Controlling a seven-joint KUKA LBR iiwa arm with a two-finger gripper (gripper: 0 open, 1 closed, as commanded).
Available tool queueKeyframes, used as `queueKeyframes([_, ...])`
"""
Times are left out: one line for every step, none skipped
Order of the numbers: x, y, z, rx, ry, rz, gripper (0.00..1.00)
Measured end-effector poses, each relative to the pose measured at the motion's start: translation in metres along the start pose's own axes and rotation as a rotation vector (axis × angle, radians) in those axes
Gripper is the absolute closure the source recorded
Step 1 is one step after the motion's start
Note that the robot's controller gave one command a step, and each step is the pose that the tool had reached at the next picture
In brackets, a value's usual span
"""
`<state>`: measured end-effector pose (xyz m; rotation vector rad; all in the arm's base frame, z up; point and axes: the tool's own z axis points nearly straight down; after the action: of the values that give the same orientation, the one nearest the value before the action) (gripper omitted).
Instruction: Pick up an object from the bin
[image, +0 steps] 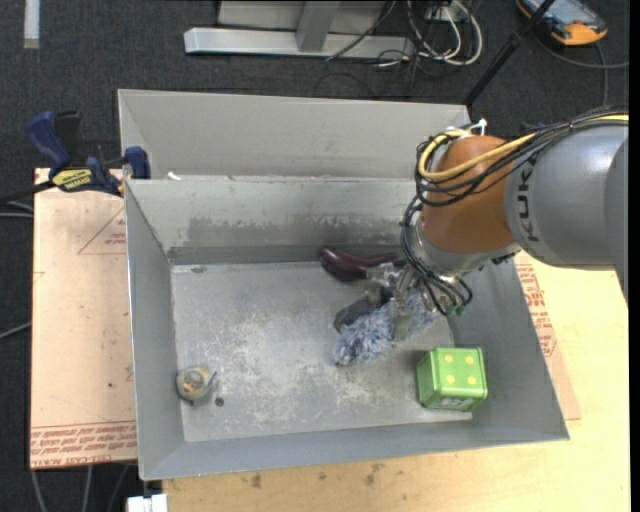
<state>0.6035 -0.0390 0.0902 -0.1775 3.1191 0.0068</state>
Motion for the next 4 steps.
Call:
queueKeyframes([0.000, 0.000, -0.003, 0.001, 0.005, 0.001, 1.00])
queueKeyframes([0.001, 0.000, -0.008, 0.001, 0.012, 0.001, 1.00])
queueKeyframes([0.000, 0.000, -0.018, 0.001, 0.012, 0.001, 1.00])
queueKeyframes([0.000, 0.000, -0.025, 0.002, 0.012, 0.001, 1.00])
